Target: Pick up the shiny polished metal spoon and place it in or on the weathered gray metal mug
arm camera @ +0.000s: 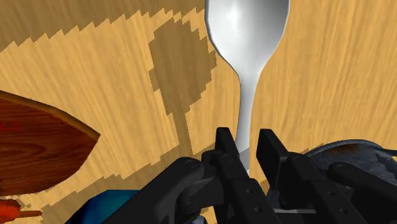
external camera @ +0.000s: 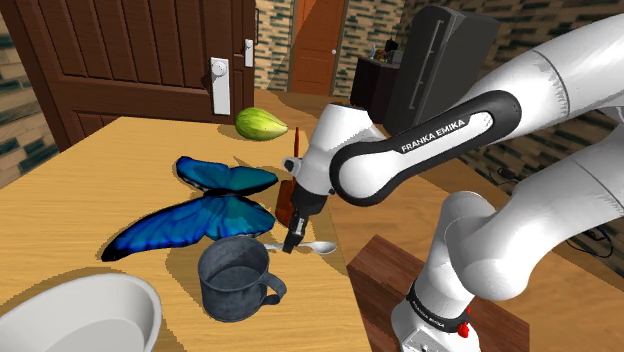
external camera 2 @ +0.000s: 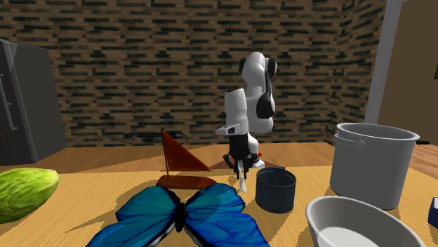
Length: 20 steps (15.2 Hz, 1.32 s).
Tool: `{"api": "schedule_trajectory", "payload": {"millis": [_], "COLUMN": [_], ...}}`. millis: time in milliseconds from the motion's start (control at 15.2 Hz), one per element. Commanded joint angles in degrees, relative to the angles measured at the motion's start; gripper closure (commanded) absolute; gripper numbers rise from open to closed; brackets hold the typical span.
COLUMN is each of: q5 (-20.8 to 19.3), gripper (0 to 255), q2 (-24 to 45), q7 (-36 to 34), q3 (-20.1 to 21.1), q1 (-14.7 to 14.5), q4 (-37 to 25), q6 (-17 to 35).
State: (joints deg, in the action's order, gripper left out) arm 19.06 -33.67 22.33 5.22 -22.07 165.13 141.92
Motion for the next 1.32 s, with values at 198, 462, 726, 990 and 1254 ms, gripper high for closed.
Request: {"api": "schedule_trajectory", "payload": {"millis": [198,462,726,990,1254], "q5": [-1.32,-2.19,-2.95,-3.61,-4.19], "gripper": [255,255,255,255,255], "q2": [-3.06,-5.10,-6.73,-7.99,-8.91], "q7": [-1.29,-2.13,-2.88,-3.56,-4.18], "q3": [0.10,0.04,-0.09,-0.25,-0.43], "q1": [0.81,1.31,1.71,2.04,2.31], "q4": [-2.25,-4.22,-6.40,-8.78,-11.32], "q6": [-5.30,-9.27,-13.05,-16.65,-20.08]}}
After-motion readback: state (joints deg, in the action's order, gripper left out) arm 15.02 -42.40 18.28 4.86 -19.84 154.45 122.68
